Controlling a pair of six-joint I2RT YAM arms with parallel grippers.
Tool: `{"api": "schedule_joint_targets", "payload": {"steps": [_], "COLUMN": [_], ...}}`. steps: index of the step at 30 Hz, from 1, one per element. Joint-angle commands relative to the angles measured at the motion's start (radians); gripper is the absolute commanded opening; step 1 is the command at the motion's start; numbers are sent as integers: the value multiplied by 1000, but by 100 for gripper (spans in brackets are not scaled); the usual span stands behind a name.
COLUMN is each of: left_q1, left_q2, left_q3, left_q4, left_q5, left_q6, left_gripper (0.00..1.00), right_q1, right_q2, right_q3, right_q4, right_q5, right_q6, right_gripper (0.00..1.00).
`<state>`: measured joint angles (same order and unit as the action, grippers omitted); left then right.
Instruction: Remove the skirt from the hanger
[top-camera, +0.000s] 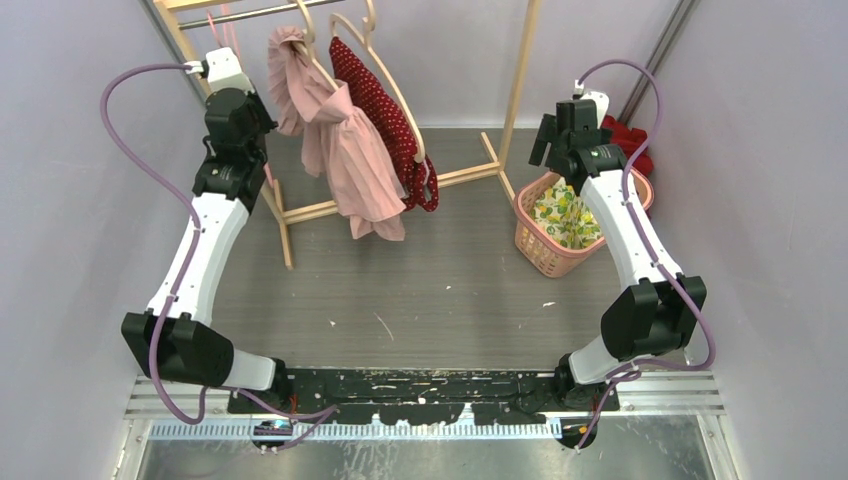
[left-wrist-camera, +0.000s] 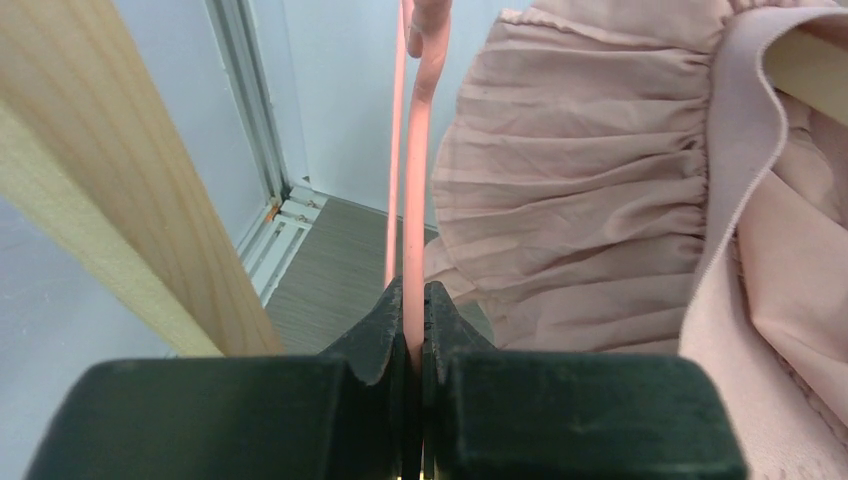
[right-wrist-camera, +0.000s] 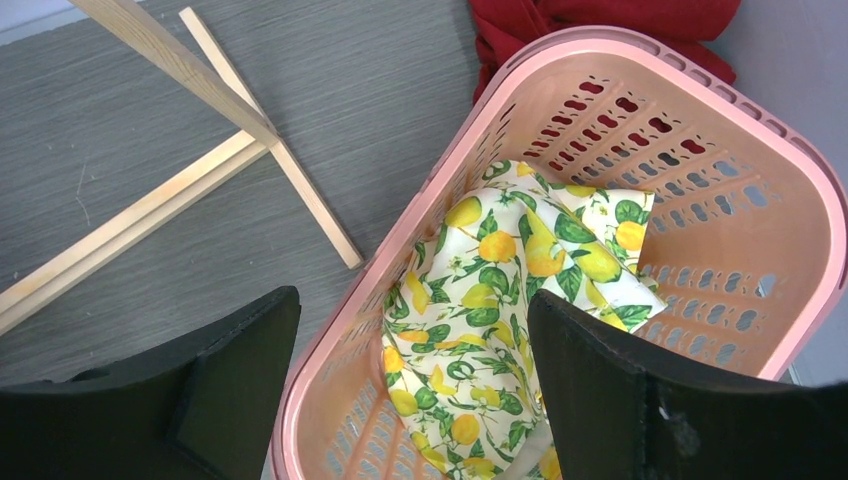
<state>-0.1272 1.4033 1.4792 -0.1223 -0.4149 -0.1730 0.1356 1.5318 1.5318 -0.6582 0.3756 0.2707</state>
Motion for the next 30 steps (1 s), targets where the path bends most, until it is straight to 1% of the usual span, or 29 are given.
{"api": "schedule_joint_targets", "payload": {"steps": [1, 8, 11, 12, 14, 15, 18, 24, 26, 27, 29, 30], "left_q1": [50, 79, 80, 80, 80, 80, 80, 80, 80, 80, 80, 79], "left_q2": [-36, -65, -68, -65, -61, -61, -73, -124, -171, -185, -214, -232], "left_q3": [-23, -50, -55, -51, -39, -35, -38, -47, -54, -58, -68, -76], "left_q4": [16, -14, -33, -45, -61, -65, -66, -64, -69, -74, -86, -90], "left_q5": [1, -18, -3, 6, 30, 43, 72, 92, 88, 82, 73, 68], "left_q6": [-61, -66, -66, -65, -63, -61, -47, 4, 17, 21, 28, 28], "left_gripper": [0, 0, 0, 2, 12, 20, 30, 69, 72, 77, 92, 96], "right_q1": [2, 2, 3, 2, 3, 3, 2, 4, 4, 3, 4, 4], "right_q2": [-36, -39, -43, -44, -47, -48, -50, -48, -48, -48, -50, -51], "right_q3": [-11, -23, -26, -28, -28, -31, -34, -39, -41, -42, -50, -56], "right_q4": [44, 49, 49, 49, 49, 49, 49, 51, 51, 49, 48, 48], "right_q5": [-1, -5, 0, -1, -4, -7, -9, -23, -27, -27, -26, -28], "right_q6": [-8, -6, -5, -5, -4, -3, -1, 3, 6, 7, 6, 6], "right_gripper": [89, 89, 89, 89, 89, 89, 89, 89, 88, 88, 88, 88]}}
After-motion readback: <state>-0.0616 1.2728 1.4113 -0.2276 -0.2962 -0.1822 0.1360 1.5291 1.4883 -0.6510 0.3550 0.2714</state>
